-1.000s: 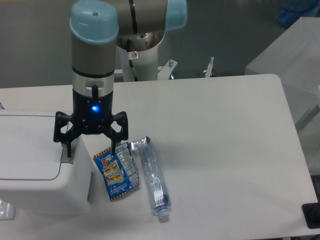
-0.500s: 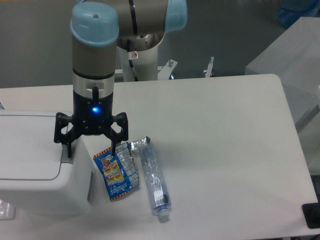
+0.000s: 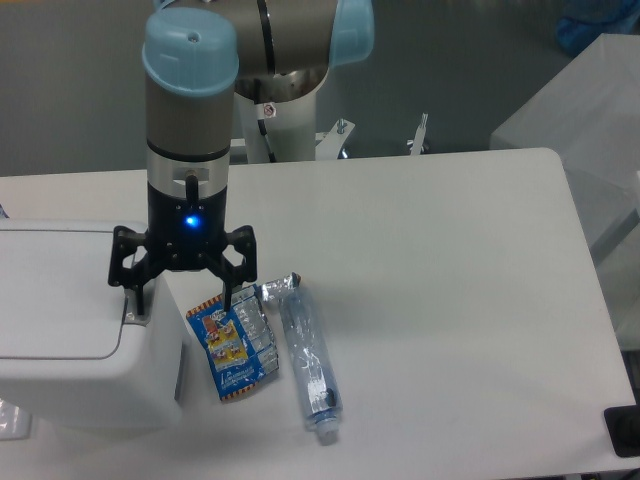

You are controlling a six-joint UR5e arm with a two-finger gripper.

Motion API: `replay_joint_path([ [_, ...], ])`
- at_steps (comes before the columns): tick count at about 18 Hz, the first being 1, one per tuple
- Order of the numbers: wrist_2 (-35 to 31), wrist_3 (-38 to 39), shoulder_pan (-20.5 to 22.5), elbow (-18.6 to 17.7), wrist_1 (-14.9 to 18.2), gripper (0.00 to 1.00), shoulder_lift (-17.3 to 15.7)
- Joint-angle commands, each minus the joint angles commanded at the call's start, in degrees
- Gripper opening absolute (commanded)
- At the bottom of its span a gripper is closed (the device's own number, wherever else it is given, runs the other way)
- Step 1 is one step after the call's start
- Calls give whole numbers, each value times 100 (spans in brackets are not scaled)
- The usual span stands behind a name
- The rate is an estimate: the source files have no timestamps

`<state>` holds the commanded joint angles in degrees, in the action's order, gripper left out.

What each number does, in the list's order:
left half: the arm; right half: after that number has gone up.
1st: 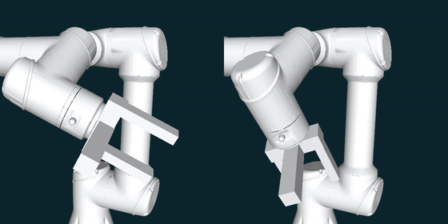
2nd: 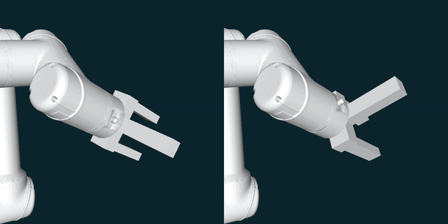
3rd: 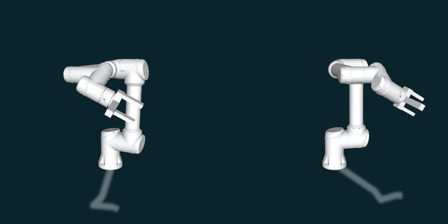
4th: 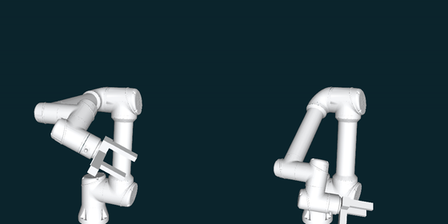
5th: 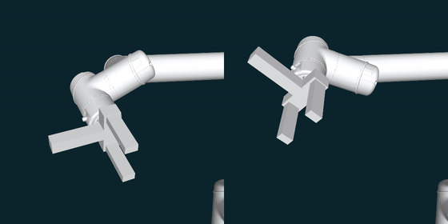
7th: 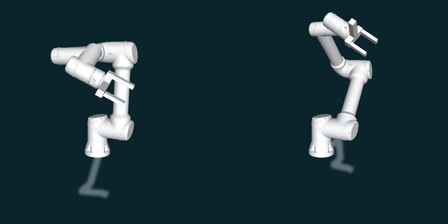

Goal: Open the trash can
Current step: 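Lift the gripper upward to flip the trash can lid open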

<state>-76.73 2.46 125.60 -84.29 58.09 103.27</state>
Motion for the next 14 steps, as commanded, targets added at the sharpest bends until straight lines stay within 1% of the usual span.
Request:
replay_joint_path([
  [7, 0, -35, 35, 17, -9, 100, -17],
  [9, -9, -105, 96, 131, -35, 100, -61],
  [12, -9, -185, 315, 316, -394, 100, -123],
  [14, -26, -193, 448, 395, -439, 100, -158],
])
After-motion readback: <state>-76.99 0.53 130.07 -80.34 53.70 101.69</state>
